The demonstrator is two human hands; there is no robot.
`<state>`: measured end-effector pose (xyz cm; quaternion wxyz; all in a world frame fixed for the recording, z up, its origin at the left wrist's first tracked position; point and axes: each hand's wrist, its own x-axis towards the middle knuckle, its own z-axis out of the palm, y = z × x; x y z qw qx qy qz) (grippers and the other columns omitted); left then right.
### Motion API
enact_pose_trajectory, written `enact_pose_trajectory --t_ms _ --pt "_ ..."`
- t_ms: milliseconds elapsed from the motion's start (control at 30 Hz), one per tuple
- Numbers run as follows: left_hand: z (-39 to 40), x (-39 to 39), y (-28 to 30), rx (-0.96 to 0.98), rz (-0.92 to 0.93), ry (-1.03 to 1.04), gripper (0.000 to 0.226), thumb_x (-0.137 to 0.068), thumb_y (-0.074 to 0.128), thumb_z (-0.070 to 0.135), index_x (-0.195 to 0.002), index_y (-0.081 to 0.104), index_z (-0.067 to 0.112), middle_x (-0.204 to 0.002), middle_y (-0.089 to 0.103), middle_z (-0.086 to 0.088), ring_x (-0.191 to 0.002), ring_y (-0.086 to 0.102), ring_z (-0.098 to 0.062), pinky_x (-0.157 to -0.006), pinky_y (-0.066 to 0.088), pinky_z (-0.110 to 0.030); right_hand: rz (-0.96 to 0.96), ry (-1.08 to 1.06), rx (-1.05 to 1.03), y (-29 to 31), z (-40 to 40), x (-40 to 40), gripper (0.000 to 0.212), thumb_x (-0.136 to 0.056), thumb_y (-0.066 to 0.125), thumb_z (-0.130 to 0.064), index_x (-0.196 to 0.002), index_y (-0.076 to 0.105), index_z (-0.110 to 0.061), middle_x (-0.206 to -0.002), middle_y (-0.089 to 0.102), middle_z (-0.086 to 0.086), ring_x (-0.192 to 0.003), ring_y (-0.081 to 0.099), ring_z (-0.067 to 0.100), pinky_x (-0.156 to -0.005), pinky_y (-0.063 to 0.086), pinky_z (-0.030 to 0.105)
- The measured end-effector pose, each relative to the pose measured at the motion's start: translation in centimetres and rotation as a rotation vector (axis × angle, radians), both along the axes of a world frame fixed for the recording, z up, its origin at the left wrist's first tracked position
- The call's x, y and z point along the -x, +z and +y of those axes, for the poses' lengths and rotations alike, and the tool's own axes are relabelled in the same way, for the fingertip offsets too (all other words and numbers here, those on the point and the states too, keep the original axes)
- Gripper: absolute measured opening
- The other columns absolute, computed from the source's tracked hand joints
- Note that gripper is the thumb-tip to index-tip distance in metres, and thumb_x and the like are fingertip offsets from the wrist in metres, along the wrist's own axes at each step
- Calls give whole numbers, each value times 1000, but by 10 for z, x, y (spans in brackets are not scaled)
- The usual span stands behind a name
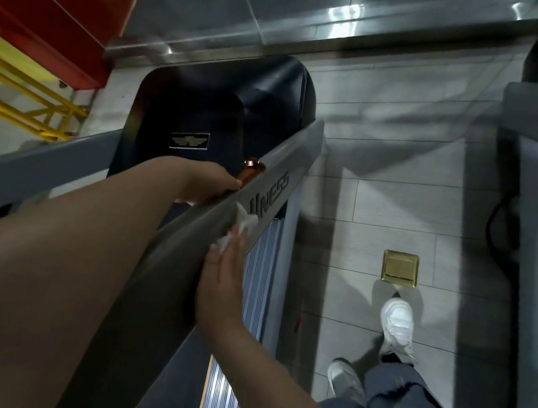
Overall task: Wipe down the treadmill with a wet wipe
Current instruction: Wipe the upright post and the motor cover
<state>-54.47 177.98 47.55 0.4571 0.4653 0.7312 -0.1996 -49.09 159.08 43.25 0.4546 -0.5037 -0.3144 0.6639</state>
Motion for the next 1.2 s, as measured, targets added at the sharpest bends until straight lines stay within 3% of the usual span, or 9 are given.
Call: enact_pose_trajectory --t_ms 200,333,500,700,767,933,1067,1133,1200 --pt "-19 0 20 -2 -51 18 32 -96 57 32 -116 66 8 -100 74 -14 -94 72 -28 -91 56 -46 45 -55 -368 2 -28 -3 56 -105 29 -25 -156 5 -32 -163 -1 -12 -150 2 11 -122 11 46" --pt "-30 -2 43 35 8 -18 25 -95 57 20 -119 63 15 -107 74 -13 -94 73 -31 -85 58 -50 -11 27 -44 14 -34 -2 55 -91 26 -71 -140 0 -68 -162 2 -19 -149 6 6 -121 16 49" --pt "-42 -5 71 16 122 -95 21 -93 58 20 -109 69 16 -107 75 -10 -97 72 -26 -90 57 -47 -160 42 -622 94 -39 4 55 -102 32 -30 -154 22 -16 -162 17 -1 -150 10 11 -121 13 37" --pt "-64 -2 129 53 103 -43 26 -103 48 27 -117 65 13 -111 72 -5 -101 70 -25 -76 60 -37 -5 96 51 47 -63 1 45 -104 23 -48 -143 4 -57 -163 5 -13 -149 10 11 -120 20 48" --pt "-74 -2 144 70 117 -66 29 -103 47 28 -122 64 14 -114 72 -3 -104 68 -25 -82 59 -39 38 106 -28 66 -85 5 49 -103 25 -48 -144 0 -58 -163 -3 -13 -150 5 12 -121 17 49" --pt "-120 -6 181 60 193 -96 30 -102 44 26 -122 64 18 -99 72 -1 -79 68 -15 -63 54 -26 24 64 -489 111 -118 12 54 -105 33 -17 -155 14 -11 -164 0 7 -151 0 20 -123 5 34" --pt "-160 0 211 64 242 -86 38 -100 52 29 -138 52 27 -126 63 -1 -99 64 -18 -81 54 -30 130 72 162 75 -140 16 51 -104 27 -21 -153 22 -9 -157 24 19 -144 27 13 -119 20 32" --pt "-178 4 222 53 293 -120 55 -99 53 37 -151 35 32 -146 48 -1 -122 55 -24 -97 50 -38 186 34 317 71 -147 25 44 -106 27 -26 -148 31 -11 -143 47 12 -126 46 5 -109 30 20" --pt "-196 3 232 9 357 -196 58 -101 45 45 -154 27 33 -158 33 -1 -139 40 -27 -109 38 -41 182 109 270 99 -146 24 59 -101 34 -48 -153 23 -21 -153 36 3 -136 37 12 -115 22 28"
